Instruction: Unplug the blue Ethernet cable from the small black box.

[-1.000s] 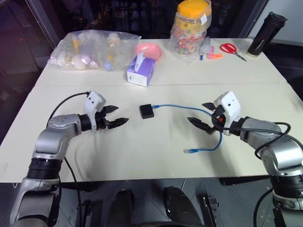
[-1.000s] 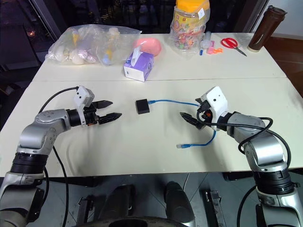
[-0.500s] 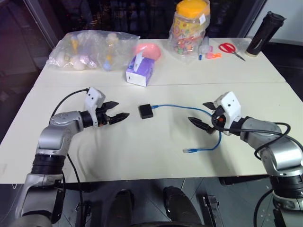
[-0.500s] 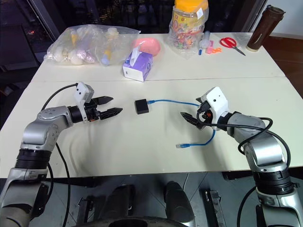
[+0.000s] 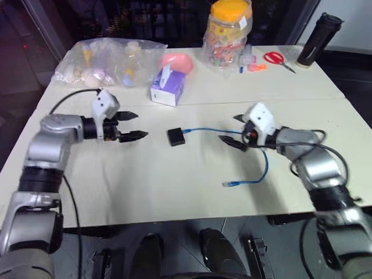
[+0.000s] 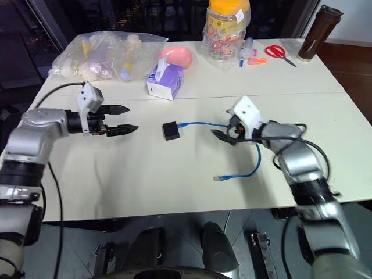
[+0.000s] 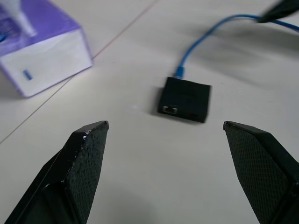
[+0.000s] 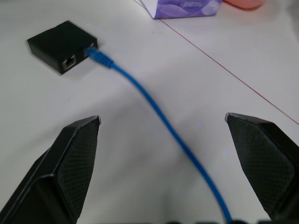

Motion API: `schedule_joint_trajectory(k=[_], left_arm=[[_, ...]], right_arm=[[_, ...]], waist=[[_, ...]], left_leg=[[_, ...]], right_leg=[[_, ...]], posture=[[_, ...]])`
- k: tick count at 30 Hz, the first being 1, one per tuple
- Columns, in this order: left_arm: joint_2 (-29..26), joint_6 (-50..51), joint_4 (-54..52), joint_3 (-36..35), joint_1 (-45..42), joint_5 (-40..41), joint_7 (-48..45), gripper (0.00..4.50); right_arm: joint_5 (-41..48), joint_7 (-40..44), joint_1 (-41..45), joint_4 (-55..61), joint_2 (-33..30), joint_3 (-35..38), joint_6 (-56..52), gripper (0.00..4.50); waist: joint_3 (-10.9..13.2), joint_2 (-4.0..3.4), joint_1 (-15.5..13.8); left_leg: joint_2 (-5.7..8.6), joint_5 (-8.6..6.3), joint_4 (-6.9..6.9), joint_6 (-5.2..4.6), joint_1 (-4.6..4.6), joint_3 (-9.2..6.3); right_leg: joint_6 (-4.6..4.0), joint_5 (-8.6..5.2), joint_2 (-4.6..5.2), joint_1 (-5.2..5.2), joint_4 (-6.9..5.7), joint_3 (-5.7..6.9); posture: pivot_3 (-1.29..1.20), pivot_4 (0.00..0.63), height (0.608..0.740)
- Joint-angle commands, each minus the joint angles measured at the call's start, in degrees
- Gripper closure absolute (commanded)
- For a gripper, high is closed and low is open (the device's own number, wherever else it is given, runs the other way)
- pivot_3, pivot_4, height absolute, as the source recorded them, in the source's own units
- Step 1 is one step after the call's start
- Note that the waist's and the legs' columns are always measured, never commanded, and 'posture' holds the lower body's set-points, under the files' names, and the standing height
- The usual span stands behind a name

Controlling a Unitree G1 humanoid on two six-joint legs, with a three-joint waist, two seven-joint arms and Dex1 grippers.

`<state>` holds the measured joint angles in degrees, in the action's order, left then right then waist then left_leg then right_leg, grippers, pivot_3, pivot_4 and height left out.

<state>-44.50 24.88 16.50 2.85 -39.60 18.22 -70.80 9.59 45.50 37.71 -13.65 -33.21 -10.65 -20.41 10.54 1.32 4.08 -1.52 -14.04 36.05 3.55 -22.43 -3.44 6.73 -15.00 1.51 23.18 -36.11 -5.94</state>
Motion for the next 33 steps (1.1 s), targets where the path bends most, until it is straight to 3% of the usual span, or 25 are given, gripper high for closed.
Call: schedule_joint_trajectory(k=[1,10,13,20,23,27,30,33], left_arm=[[-0.9,1.4,-2.5,-0.3,-0.7,0.5,-1.1,0.38],[-0.3,7.4,-16.2,-4.0,10.3,2.9,6.0,0.38],[-0.3,8.7,-18.9,-5.1,12.6,3.3,8.7,0.33],[-0.9,9.4,-20.9,-7.4,16.2,3.2,13.0,0.33],[-0.2,8.8,-20.3,-7.1,16.4,3.2,13.8,0.33],[1.4,6.9,-15.3,-6.6,14.1,2.8,14.1,0.33],[5.2,6.9,-4.7,-7.1,6.3,5.0,12.2,0.33],[9.9,3.9,7.8,-6.2,-2.9,4.8,9.2,0.33]], right_arm=[[-5.2,3.2,7.1,-13.7,3.2,-3.6,9.3,0.0],[-13.0,9.3,23.8,-52.2,17.7,-7.0,24.4,0.0],[-16.6,8.4,26.6,-58.3,20.6,-7.9,27.7,0.81],[-25.6,7.7,28.3,-62.1,21.5,-11.9,33.5,4.35],[-30.6,1.8,28.9,-61.6,19.2,-14.9,38.7,4.44],[-39.1,-12.3,31.3,-59.0,13.5,-19.9,47.7,4.44],[-43.8,-25.3,32.3,-52.7,6.6,-20.3,53.4,4.44],[-44.1,-30.4,30.0,-45.0,1.9,-17.7,54.5,4.44]], waist=[[0.0,-0.01,0.0],[0.0,-0.01,0.3],[0.0,0.01,0.5],[0.0,0.0,1.9],[0.0,0.0,1.8],[0.0,-0.01,1.0],[0.1,-0.06,-0.3],[0.0,-0.03,-0.2]], left_leg=[[0.0,0.0,-0.04,0.0,-0.03,0.0],[-0.02,-0.01,-0.23,0.0,-0.03,-0.03],[-0.04,0.0,-0.2,0.0,0.03,-0.06],[-0.05,0.02,-0.11,0.04,0.94,-0.06],[-0.05,0.02,-0.08,0.04,1.06,-0.08],[0.0,0.04,0.07,0.07,0.95,-0.09],[0.08,0.06,0.1,0.11,0.64,-0.08],[0.1,0.16,0.12,0.25,-0.07,-0.11]], right_leg=[[0.01,0.01,0.01,0.03,0.01,0.0],[0.02,0.01,0.05,0.13,-0.03,0.03],[0.0,0.02,0.02,0.12,-0.13,0.06],[-0.09,0.03,-0.01,-0.73,-0.21,0.06],[-0.23,-0.06,-0.02,-0.87,-0.21,0.06],[-0.26,-0.07,0.04,-0.86,-0.2,0.05],[-0.26,-0.07,0.1,-0.63,-0.12,0.03],[-0.03,0.08,0.09,0.06,-0.13,0.04]], posture=[[0.0,0.15,0.74],[0.0,0.15,0.74],[0.0,0.15,0.74],[0.0,0.15,0.74],[0.0,0.15,0.74],[0.0,0.15,0.74],[0.0,0.15,0.74],[0.0,0.15,0.74]])
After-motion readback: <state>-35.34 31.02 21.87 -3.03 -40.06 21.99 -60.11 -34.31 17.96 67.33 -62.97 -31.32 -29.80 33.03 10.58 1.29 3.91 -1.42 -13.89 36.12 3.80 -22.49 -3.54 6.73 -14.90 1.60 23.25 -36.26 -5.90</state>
